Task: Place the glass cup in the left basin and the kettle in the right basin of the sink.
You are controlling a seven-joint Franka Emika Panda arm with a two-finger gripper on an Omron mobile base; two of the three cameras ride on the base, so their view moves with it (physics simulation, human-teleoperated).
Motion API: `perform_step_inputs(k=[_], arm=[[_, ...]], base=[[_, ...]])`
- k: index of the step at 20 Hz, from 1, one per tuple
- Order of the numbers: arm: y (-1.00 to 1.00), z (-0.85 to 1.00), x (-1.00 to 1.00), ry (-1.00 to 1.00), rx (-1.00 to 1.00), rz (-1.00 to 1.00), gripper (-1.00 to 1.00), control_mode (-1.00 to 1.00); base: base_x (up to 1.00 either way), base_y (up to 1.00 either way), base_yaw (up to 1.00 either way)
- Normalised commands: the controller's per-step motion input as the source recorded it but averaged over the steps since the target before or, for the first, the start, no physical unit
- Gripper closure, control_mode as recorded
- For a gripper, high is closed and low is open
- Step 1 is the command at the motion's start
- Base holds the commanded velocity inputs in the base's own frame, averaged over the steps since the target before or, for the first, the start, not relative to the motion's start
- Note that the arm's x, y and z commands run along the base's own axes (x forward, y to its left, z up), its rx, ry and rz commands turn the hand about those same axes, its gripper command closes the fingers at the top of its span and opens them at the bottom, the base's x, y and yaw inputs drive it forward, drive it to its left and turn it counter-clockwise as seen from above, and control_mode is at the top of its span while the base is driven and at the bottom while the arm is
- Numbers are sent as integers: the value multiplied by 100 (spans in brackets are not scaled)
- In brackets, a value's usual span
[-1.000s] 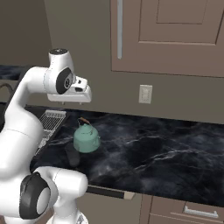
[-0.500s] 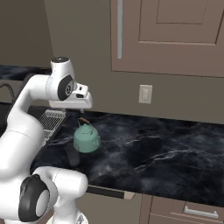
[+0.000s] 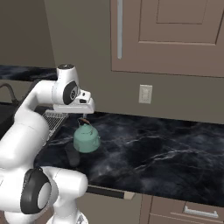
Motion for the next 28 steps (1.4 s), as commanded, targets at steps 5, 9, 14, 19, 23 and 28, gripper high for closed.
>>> perform_step_inputs(k=[5, 9, 14, 19, 23, 28], arm=[[0, -28, 25, 5, 0, 0, -100, -100], [0, -33, 18, 4, 0, 4, -100, -100], [0, -33, 18, 4, 0, 9, -100, -100], [0, -25, 21, 3, 0, 8, -100, -100], [0, -5, 23, 1, 0, 6, -100, -100], [0, 0, 21, 0, 0, 5, -100, -100]], base=[[0, 0, 0], [0, 0, 0], [0, 0, 0], [0, 0, 0], [0, 0, 0], [0, 0, 0]])
